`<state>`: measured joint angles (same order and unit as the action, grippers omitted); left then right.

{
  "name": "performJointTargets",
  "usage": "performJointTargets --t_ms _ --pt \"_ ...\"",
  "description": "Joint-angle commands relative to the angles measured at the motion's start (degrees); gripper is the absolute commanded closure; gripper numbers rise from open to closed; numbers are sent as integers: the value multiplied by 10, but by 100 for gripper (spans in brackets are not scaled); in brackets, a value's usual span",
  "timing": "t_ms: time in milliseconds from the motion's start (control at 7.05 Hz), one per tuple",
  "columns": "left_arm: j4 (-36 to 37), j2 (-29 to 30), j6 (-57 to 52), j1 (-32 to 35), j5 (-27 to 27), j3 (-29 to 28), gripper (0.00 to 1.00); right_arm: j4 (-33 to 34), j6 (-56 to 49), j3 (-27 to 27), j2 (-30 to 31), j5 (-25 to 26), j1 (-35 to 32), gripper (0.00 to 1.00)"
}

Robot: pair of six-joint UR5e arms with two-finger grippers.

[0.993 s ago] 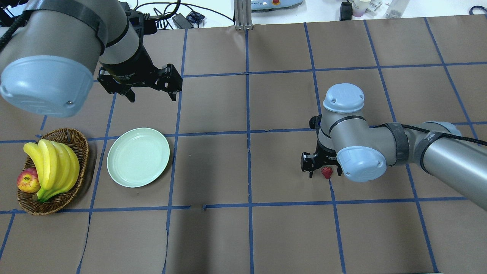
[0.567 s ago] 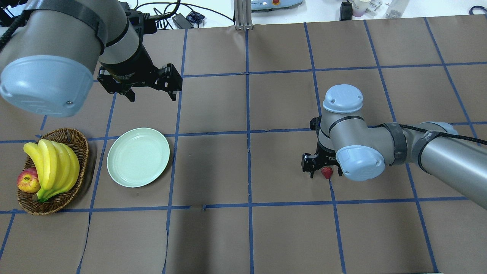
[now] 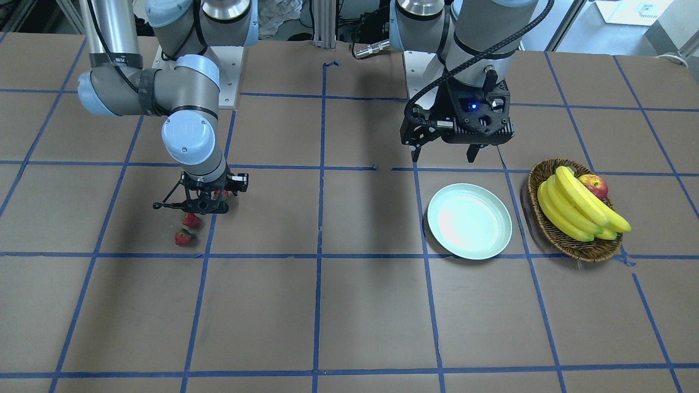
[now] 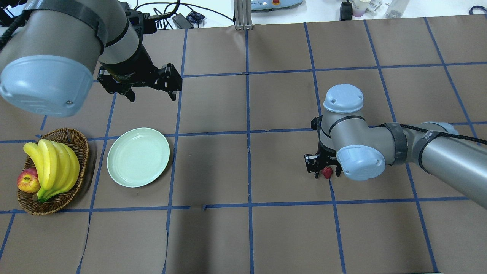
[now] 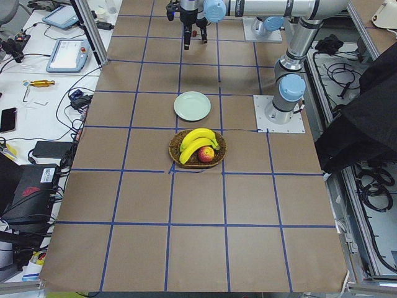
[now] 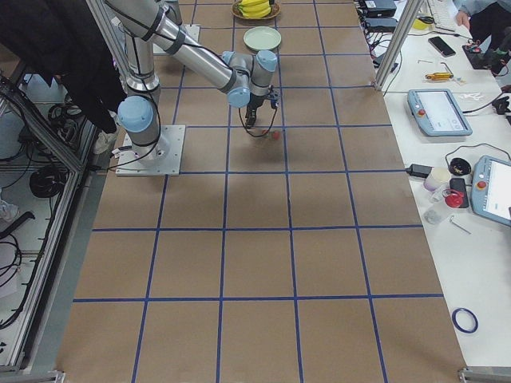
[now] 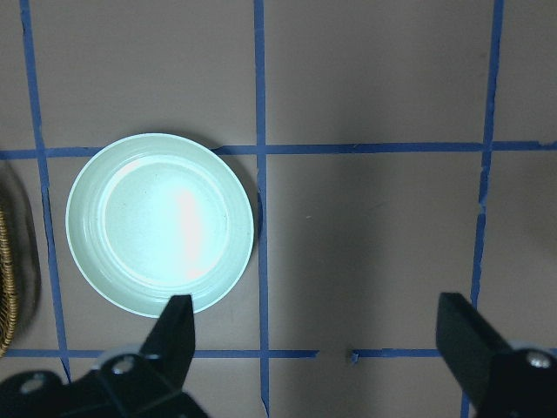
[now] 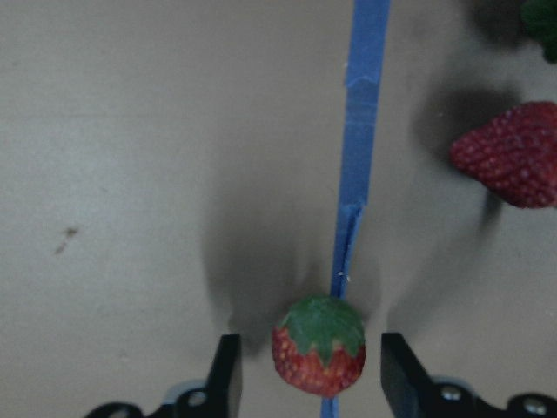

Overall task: Collect all strawberries into plate
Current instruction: 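Carry the strawberry with the right gripper toward the plate side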

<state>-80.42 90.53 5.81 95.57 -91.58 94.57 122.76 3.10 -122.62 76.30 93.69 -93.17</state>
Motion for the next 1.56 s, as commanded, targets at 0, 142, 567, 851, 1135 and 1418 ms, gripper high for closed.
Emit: performJointTargets --t_ms 0,142,567,851,1135,1418 --pt "0 0 0 0 0 0 0 -1 -1 3 0 1 0 100" --pt "0 0 0 0 -1 0 0 -1 1 5 1 1 0 100" --pt "0 0 0 0 0 0 0 -5 32 69 3 -14 -25 100" --pt "0 -1 0 0 0 0 0 -1 120 130 -27 -88 -90 100" --pt "0 -2 0 0 -1 0 0 -2 234 226 -99 -146 -161 100" --pt "0 -2 1 0 -1 0 0 0 302 286 -151 -164 -206 100"
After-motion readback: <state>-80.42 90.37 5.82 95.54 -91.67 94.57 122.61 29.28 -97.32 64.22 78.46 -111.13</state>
